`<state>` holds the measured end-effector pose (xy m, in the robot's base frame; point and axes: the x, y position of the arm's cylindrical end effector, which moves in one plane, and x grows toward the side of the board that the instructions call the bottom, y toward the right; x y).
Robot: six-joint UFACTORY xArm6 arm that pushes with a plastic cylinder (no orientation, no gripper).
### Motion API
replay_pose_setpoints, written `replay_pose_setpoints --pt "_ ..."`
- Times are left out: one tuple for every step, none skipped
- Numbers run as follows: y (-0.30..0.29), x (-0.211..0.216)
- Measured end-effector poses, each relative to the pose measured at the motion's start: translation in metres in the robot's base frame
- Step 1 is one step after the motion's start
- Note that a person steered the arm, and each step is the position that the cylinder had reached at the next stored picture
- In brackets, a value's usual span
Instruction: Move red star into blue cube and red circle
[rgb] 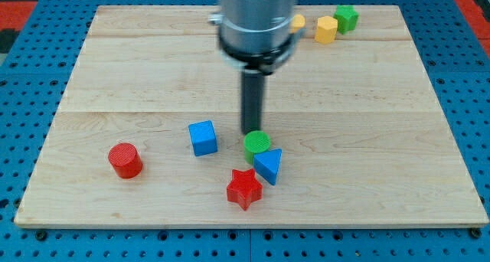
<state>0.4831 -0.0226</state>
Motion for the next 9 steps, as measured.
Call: replay_pose_setpoints --pt "-0.069 0.025" --pt "-0.102 0.031" --pt "-0.019 0.018" --pt "0.068 0.001" --pt "0.142 0.006" --pt "0.165 0.038" --pt "0.163 0.075" --pt "0.095 0.081" --pt "0.070 0.084"
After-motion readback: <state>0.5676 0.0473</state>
